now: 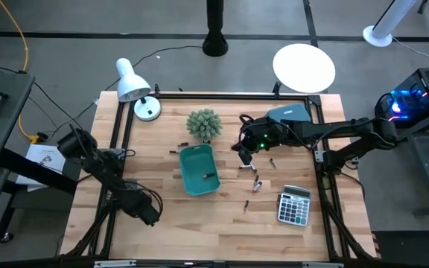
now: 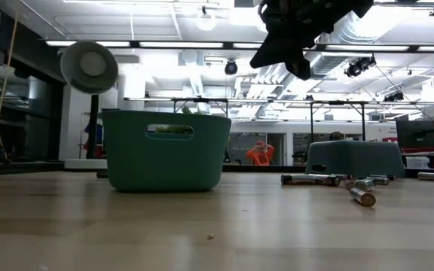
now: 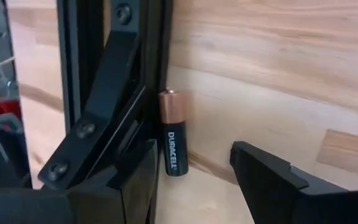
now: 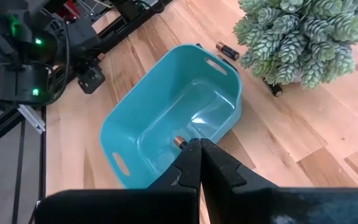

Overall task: Sort batteries
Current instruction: Put the black battery into the green bin

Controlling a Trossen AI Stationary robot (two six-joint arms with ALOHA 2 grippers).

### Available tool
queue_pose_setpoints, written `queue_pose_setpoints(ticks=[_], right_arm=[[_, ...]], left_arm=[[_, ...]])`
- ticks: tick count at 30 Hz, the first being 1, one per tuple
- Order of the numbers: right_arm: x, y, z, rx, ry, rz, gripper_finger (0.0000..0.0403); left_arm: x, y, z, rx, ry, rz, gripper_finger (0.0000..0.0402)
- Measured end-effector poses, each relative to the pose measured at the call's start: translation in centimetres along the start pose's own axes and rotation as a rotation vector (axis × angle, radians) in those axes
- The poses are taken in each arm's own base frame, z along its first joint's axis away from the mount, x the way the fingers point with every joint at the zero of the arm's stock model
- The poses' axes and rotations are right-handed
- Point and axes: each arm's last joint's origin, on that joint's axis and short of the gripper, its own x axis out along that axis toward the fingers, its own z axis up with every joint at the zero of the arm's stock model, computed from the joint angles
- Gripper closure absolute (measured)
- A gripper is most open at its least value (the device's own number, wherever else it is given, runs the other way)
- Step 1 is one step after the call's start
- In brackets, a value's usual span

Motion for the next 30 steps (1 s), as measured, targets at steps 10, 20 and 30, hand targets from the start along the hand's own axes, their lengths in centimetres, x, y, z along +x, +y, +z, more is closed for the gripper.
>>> queue_pose_setpoints(ticks=[10,20,30], right_arm=[[0.0,0.1,-0.1,0.017,0.011,0.016,0.0403],[0.0,0.1,-0.1,0.024,0.018,0.018,0.0403],[0.0,0.0,-0.1,0.044,0.017,0.011,0.0403]], left_arm=[[0.1,1.2,-0.9,0.240,-0.107,-0.146,0.0196],[-1.9,1.7,-1.9,0.527,-0.158,-0.548,0.0197],[-4.8,4.0,1.5,0.229,-0.051,-0.446,0.0201]])
